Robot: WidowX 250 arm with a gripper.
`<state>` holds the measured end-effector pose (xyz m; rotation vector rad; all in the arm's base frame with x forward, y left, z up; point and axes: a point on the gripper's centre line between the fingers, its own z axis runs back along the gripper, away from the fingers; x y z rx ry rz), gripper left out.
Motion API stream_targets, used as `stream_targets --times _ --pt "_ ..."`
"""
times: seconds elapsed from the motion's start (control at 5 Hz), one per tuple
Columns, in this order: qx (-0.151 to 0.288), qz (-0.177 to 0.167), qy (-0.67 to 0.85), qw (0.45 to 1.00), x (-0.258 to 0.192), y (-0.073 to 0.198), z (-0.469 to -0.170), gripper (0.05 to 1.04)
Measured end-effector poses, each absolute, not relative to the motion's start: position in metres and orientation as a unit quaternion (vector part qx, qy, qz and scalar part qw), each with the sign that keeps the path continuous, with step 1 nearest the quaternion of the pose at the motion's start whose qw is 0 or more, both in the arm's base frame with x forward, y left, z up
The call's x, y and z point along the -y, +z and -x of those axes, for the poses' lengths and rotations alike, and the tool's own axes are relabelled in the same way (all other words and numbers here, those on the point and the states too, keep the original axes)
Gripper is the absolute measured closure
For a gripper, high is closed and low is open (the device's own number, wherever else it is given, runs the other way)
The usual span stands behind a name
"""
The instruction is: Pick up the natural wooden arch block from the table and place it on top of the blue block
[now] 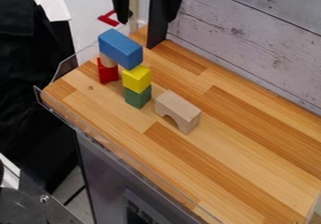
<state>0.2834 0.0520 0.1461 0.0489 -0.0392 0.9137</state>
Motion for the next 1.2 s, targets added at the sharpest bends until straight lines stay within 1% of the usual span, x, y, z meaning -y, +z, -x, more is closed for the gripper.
stream_targets --times 0.2,0.4,0.6,0.8,1.0,1.2 --pt "0.002 -0.028 0.441 0.897 -0.051 0.136 -0.282 0.085" --pt "-0.011 -0.040 0.482 0.875 -0.058 0.136 -0.275 0.085" --pt "-0.012 -0.051 0.530 0.846 -0.065 0.137 -0.272 0.085" --pt "-0.015 -0.041 0.554 0.831 -0.061 0.130 -0.271 0.085" --pt "-0.017 -0.042 0.574 0.817 -0.056 0.120 -0.267 0.085" --pt "-0.017 -0.051 0.581 0.812 -0.041 0.117 -0.267 0.085"
